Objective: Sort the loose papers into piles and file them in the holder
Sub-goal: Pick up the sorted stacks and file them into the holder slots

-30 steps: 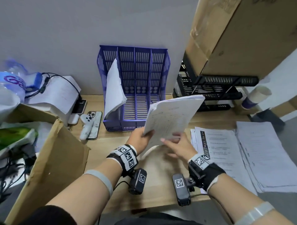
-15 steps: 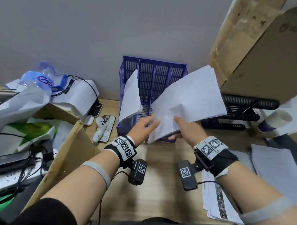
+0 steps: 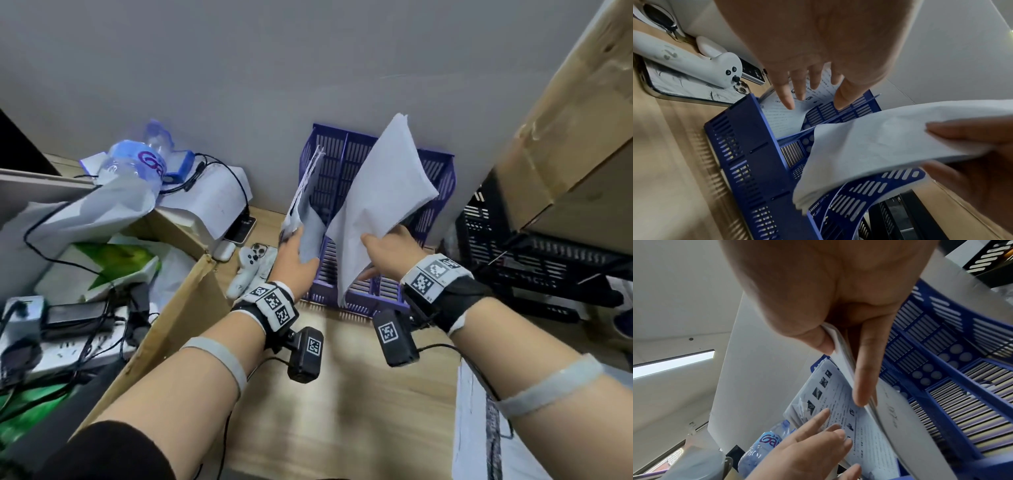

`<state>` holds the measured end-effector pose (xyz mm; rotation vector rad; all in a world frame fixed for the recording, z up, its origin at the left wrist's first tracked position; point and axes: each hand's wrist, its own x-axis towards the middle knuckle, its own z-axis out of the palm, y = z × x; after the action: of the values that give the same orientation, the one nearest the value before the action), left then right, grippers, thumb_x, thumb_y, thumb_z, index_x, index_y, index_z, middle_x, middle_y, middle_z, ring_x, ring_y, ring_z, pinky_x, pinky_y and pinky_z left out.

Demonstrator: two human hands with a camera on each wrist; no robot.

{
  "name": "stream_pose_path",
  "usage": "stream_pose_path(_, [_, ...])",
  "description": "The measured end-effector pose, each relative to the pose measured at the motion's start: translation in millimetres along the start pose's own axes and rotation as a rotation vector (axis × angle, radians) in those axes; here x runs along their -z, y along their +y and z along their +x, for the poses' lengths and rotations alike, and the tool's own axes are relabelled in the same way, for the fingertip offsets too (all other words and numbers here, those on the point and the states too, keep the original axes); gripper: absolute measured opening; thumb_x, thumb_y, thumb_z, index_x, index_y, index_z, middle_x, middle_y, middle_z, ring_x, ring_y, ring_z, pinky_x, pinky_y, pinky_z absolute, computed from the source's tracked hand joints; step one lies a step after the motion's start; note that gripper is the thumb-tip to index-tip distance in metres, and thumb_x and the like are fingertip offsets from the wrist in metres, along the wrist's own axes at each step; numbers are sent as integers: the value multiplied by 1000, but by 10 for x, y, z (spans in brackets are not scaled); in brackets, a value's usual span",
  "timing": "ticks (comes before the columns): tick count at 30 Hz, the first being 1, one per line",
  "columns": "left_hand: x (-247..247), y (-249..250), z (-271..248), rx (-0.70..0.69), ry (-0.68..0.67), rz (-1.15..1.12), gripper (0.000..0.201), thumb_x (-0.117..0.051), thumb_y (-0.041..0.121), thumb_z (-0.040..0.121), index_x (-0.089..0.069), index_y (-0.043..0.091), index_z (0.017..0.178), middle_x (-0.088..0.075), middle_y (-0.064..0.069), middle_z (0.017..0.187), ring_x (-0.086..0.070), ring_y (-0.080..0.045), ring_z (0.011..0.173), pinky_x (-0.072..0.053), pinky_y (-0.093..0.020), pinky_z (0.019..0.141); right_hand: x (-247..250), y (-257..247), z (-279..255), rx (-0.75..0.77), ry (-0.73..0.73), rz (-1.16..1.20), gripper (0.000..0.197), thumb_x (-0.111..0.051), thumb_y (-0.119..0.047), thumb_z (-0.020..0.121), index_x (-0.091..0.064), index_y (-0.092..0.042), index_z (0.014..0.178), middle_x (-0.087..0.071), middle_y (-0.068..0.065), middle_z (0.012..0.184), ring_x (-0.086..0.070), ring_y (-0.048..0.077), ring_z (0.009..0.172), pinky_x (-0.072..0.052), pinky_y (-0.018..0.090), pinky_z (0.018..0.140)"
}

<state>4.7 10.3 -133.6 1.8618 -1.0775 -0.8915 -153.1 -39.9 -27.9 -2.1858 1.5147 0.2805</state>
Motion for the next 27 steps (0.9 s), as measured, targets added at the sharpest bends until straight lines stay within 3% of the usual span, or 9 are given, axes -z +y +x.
stream_pose_path(3, [-4,42,12,16,-16,-74,67,-56,7,93,-26,14,152,-39,-12,152,-42,-27,138,-38,-37,112,21,-111,160,-98,39,316,55,-64,-51,85,-53,0,101,-65,20,116,-55,33,115,-41,37,95])
stream_pose_path(6, [-12,46,19,52,-30,-139,71,-54,8,93,-23,22,154,-38,-10,153,-43,-25,137,-39,-41,113,-35,-133,393,-15,91,243,57,-64,-48,87,-63,5,108,-62,19,117,-50,31,117,-46,36,94])
stream_pose_path(10, [-27,56,43,74,-27,-222,67,-51,4,95,-24,21,155,-36,-4,154,-43,-21,138,-37,-39,115,-151,-88,571,-23,110,231,44,-64,-34,91,-59,7,106,-58,23,123,-52,37,115,-42,30,84])
stream_pose_path(12, [-29,62,49,77,-42,-246,64,-50,2,97,-25,17,154,-41,1,148,-45,-16,134,-37,-38,114,-154,-95,670,-29,198,315,37,-56,-18,95,-50,8,120,-61,24,117,-61,37,97,-47,30,75])
stream_pose_path(15, [-40,24,47,80,-47,-245,65,-51,5,96,-26,22,154,-37,2,153,-47,-19,134,-40,-42,112,-174,-134,780,-4,268,467,42,-41,-8,92,-39,-6,134,-63,18,107,-64,28,68,-52,31,65])
stream_pose_path(18, [-48,-5,27,71,-37,-239,65,-52,6,95,-27,23,153,-35,1,155,-49,-21,133,-43,-44,110,-229,-177,781,38,323,590,49,-38,-12,88,-37,-18,137,-62,13,97,-68,41,73,-59,50,69])
stream_pose_path(21, [-39,-19,13,69,-35,-243,65,-52,6,95,-28,24,153,-35,1,155,-49,-20,132,-46,-45,106,-298,-194,771,55,371,584,46,-40,-11,91,-42,-14,137,-60,6,86,-66,40,82,-57,48,77])
stream_pose_path(24, [-38,-54,5,75,-27,-249,64,-52,5,96,-30,23,153,-38,0,153,-50,-20,131,-45,-40,108,-345,-149,786,52,404,555,41,-42,-12,94,-45,-11,134,-64,14,109,-62,42,96,-53,44,83])
stream_pose_path(27, [-41,-78,-7,63,-20,-241,63,-53,6,95,-31,22,152,-40,-2,151,-51,-21,130,-43,-29,104,-423,-93,829,71,407,421,47,-42,-9,93,-37,-6,139,-56,20,120,-58,42,101,-49,41,80])
